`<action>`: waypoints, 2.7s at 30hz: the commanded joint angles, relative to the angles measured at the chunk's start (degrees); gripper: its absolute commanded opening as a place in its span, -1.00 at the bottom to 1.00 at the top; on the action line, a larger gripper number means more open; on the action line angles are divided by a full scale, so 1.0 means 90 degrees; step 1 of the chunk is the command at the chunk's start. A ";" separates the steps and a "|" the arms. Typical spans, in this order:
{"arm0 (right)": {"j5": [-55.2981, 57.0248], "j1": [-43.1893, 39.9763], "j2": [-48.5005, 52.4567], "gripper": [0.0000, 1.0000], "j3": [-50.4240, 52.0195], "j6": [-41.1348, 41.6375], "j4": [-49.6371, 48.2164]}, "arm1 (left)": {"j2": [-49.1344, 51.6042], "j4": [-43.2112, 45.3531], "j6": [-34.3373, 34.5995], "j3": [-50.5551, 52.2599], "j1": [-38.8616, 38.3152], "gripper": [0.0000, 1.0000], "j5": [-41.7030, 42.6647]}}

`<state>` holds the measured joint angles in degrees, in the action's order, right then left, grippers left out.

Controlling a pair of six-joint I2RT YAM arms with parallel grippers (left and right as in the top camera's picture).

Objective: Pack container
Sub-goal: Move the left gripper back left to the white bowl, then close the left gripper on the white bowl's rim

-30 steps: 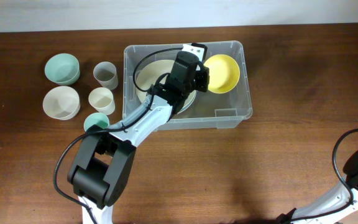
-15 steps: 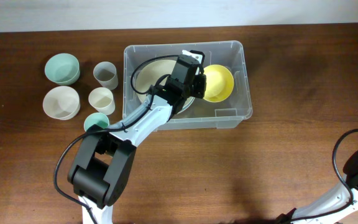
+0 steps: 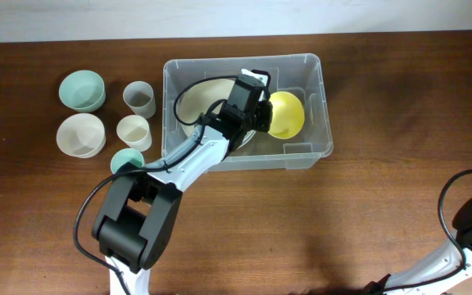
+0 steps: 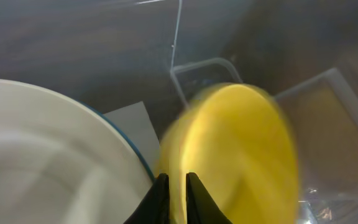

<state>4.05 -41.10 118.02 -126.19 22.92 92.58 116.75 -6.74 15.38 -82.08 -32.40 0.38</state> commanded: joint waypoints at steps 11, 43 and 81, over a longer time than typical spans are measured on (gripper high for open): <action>0.0058 0.0022 -0.0046 0.98 0.0032 0.0000 -0.0005 | 0.0075 0.0187 -0.0221 -0.0066 -0.0019 -0.45 0.0024; 0.0058 0.0022 -0.0046 0.97 0.0032 0.0000 -0.0005 | -0.1059 -0.5479 0.0554 -0.1807 0.4534 0.74 -0.1190; 0.0058 0.0022 -0.0046 0.98 0.0032 0.0002 -0.0005 | -0.0663 -0.3500 0.1239 0.0369 0.6518 0.74 0.0165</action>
<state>4.05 -41.10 118.02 -126.19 22.90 92.58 108.64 -38.26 23.77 -78.96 26.33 -0.34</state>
